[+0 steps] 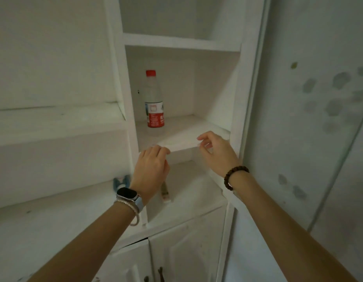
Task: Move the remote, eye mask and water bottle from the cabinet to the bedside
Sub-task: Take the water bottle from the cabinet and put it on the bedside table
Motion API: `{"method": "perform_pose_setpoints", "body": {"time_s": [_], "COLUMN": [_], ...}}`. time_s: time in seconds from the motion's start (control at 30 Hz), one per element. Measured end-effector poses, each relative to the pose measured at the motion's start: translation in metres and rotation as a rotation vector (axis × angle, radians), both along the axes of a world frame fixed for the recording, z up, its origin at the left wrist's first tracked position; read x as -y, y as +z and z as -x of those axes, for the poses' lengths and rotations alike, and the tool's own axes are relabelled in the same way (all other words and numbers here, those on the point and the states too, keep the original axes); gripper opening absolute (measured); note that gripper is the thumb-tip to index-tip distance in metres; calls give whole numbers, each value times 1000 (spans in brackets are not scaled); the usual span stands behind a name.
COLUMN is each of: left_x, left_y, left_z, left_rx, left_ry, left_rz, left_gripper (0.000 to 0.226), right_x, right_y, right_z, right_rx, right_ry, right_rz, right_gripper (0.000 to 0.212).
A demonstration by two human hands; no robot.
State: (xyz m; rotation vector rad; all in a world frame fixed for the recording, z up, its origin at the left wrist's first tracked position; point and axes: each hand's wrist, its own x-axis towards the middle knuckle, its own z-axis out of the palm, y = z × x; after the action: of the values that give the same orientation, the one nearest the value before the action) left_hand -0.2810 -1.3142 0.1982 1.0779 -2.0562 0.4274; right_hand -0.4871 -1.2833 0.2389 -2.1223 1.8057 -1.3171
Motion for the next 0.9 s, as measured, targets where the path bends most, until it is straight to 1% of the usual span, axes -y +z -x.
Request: {"method": "perform_pose_setpoints", "body": {"time_s": [0.2, 0.33, 0.4, 0.5, 0.57, 0.63, 0.7, 0.8, 0.83, 0.9], "left_x": [27, 54, 67, 81, 88, 93, 97, 105, 107, 110], "left_y": [20, 38, 44, 48, 49, 50, 50, 48, 47, 45], "left_z": [14, 21, 24, 28, 30, 31, 33, 34, 34, 33], "left_rx": [-40, -51, -84, -184, -216, -231, -208, -159, -147, -140], "left_ry": [36, 129, 193, 281, 324, 362, 388, 399, 400, 398], "left_rz": [-15, -28, -47, -97, -113, -121, -120, -97, -94, -97], "left_gripper": [25, 33, 34, 29, 29, 27, 25, 25, 25, 26], "right_x": [53, 96, 119, 151, 169, 185, 196, 209, 212, 217], "right_y": [45, 79, 91, 105, 111, 112, 108, 99, 97, 94], "right_z": [-11, -22, -30, -45, -56, -68, -79, -92, -95, -98], "right_rx": [104, 125, 134, 134, 133, 154, 185, 248, 262, 260], "right_ry": [141, 211, 238, 269, 281, 298, 329, 375, 363, 304], "right_rz": [72, 76, 59, 18, -17, -59, -95, -67, -47, -17], "right_gripper": [21, 32, 43, 66, 80, 88, 86, 65, 66, 74]}}
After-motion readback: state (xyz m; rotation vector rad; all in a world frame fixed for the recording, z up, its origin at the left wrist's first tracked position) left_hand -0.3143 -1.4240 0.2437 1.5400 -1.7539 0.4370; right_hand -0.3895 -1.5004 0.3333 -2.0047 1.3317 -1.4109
